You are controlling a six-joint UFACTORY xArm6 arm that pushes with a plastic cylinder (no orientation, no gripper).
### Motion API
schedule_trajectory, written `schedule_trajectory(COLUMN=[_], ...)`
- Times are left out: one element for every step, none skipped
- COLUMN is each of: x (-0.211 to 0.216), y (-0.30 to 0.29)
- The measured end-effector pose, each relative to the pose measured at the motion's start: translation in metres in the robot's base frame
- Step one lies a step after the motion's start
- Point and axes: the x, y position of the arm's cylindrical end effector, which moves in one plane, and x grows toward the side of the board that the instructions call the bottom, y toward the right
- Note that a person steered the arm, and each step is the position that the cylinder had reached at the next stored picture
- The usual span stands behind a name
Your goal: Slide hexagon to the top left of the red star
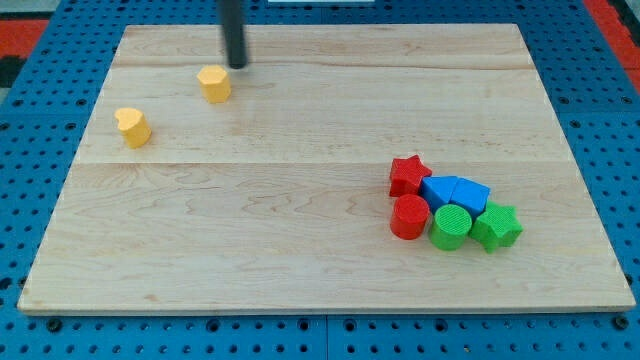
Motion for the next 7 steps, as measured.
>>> schedule_trajectory(x=[0.023,0.027,0.038,0.058,0.04,0.03,0.072], y=[-0.042,0.026,0.083,0.142,0.062,0.012,-0.002])
